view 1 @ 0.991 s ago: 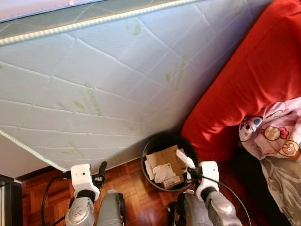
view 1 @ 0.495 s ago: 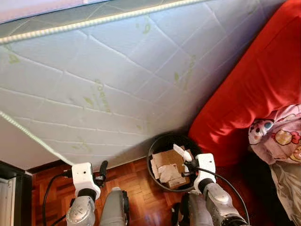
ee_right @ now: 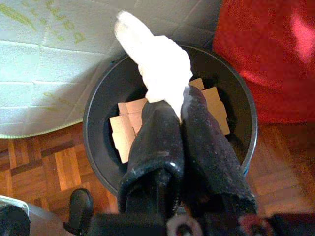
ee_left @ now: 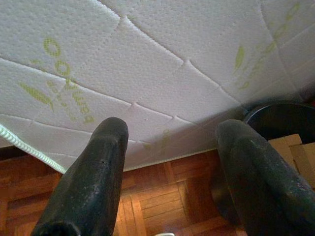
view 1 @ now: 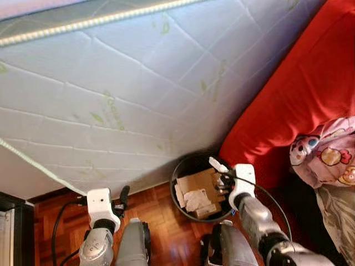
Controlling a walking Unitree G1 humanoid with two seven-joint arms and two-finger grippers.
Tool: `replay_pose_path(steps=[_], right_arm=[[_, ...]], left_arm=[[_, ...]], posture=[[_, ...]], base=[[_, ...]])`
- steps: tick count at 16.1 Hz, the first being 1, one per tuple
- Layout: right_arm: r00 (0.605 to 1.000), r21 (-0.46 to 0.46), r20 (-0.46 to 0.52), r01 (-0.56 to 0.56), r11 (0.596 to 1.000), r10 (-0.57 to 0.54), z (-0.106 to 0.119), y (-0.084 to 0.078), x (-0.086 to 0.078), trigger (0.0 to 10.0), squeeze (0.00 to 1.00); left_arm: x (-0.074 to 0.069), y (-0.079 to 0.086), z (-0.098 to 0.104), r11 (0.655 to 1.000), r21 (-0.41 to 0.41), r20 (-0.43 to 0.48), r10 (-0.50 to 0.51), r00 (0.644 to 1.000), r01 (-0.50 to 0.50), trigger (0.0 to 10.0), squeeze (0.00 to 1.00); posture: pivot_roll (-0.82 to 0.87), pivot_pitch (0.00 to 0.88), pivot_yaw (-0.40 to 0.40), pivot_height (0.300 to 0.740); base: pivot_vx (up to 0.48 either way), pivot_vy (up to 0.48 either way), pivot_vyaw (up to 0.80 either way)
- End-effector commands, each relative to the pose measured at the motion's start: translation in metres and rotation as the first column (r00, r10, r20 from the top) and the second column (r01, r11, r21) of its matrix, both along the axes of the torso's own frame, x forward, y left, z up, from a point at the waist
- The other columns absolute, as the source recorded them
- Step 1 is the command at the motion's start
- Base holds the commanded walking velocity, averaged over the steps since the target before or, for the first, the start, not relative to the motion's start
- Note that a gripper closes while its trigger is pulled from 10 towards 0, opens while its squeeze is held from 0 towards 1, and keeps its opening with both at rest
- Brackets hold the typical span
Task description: Clean up the room
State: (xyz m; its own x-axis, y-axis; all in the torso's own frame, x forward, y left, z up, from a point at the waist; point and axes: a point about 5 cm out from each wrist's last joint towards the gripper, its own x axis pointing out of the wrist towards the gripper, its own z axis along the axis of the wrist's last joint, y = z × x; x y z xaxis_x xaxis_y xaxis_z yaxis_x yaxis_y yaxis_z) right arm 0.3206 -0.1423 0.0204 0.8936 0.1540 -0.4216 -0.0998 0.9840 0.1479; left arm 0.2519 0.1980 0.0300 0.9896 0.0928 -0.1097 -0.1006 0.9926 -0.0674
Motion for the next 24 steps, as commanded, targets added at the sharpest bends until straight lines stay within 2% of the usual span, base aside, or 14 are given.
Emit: replay_pose_path(steps=[1, 5, 9, 10, 11, 19, 24], right_arm=[[0.999, 0.000, -0.041, -0.012, 1.000, 0.012, -0.004, 0.004, -0.002, 10.0, 0.00], [0.997, -0.002, -0.028, -0.074, 0.997, 0.074, 0.010, 0.015, 0.011, 10.0, 0.00], [0.991, -0.030, -0.040, -0.125, 0.992, 0.124, 0.013, 0.025, 0.013, 10.0, 0.00], [0.991, -0.031, -0.045, -0.130, 0.991, 0.128, 0.012, 0.026, 0.012, 10.0, 0.74], [0.986, -0.044, -0.049, -0.159, 0.986, 0.157, 0.010, 0.030, 0.011, 10.0, 1.00], [0.987, -0.084, -0.059, -0.157, 0.984, 0.153, 0.009, 0.022, 0.010, 10.0, 1.00], [0.983, -0.083, -0.053, -0.177, 0.981, 0.173, 0.011, 0.026, 0.011, 10.0, 1.00]], left_arm=[[-0.008, 0.002, -0.005, 1.000, -0.005, -0.030, 0.015, 0.999, -0.015, 10.0, 0.00], [-0.017, -0.002, 0.008, 1.000, -0.009, 0.010, 0.028, 1.000, -0.028, 10.0, 0.00], [-0.032, -0.001, 0.016, 0.999, -0.010, 0.017, 0.050, 0.999, -0.050, 10.0, 0.00], [-0.036, -0.002, 0.018, 0.999, -0.008, 0.013, 0.052, 0.999, -0.052, 10.0, 0.00], [-0.040, -0.002, 0.019, 0.998, -0.007, 0.002, 0.055, 0.998, -0.055, 10.0, 0.00], [-0.043, -0.008, 0.020, 0.998, -0.017, -0.027, 0.059, 0.998, -0.059, 10.0, 0.00], [-0.043, -0.008, 0.021, 0.998, -0.020, -0.034, 0.065, 0.997, -0.066, 10.0, 0.00]], posture=[[0.15, 0.363, -0.017, 0.637], [0.22, 0.427, -0.026, 0.637], [0.26, 0.471, -0.022, 0.637], [0.27, 0.480, -0.019, 0.637], [0.28, 0.482, -0.019, 0.637], [0.26, 0.495, -0.038, 0.637], [0.26, 0.499, -0.041, 0.637]], base=[[0.000, 0.000, 0.00], [0.000, 0.000, 0.00], [0.000, 0.000, 0.00], [0.000, 0.000, 0.00], [0.000, 0.000, 0.00], [0.000, 0.000, 0.00], [0.000, 0.000, 0.00]])
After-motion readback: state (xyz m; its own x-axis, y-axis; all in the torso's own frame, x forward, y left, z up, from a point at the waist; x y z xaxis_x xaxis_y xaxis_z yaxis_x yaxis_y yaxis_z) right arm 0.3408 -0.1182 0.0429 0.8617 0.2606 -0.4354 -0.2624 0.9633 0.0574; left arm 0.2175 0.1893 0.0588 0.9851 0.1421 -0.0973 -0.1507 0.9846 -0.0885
